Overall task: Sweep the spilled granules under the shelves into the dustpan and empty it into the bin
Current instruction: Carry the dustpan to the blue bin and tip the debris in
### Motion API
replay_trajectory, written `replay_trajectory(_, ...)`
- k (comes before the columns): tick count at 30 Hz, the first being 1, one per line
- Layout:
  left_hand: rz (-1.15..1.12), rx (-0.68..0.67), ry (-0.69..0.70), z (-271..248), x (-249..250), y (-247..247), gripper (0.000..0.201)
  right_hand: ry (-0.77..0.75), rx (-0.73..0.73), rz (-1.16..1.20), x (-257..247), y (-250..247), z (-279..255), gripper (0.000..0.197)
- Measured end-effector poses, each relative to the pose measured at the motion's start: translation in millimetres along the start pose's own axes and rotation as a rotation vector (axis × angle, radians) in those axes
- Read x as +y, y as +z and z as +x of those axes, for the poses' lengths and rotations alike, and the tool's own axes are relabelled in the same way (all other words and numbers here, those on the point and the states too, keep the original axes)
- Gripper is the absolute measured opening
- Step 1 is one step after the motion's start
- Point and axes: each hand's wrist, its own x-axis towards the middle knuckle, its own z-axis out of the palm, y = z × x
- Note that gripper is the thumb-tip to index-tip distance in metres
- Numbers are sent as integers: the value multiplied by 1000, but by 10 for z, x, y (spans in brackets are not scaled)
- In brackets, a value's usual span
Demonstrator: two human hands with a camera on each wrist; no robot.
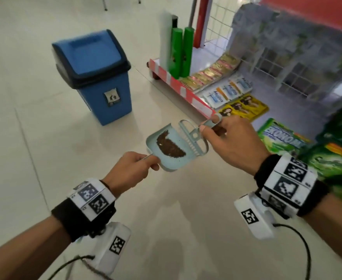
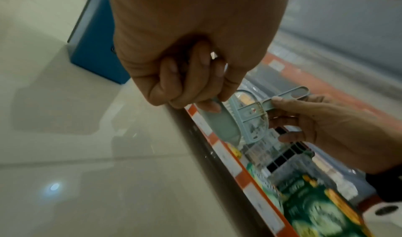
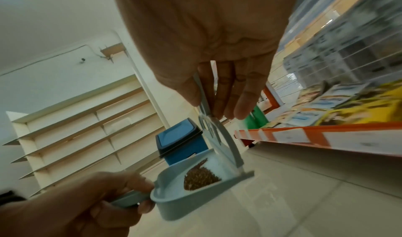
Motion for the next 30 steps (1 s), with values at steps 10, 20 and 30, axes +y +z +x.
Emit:
replay_trajectory(10, -242, 136, -28, 321, 342, -1493, 21, -97, 35, 53, -1125, 322, 1436, 29)
replay_trajectory(20, -414, 36, -119, 1020, 621, -2256, 14, -161, -44, 69, -1447, 653, 2839, 29)
replay_trajectory(30, -448, 87, -427, 1342, 1188, -2561, 13, -174, -289, -122, -1672, 779, 3454, 39)
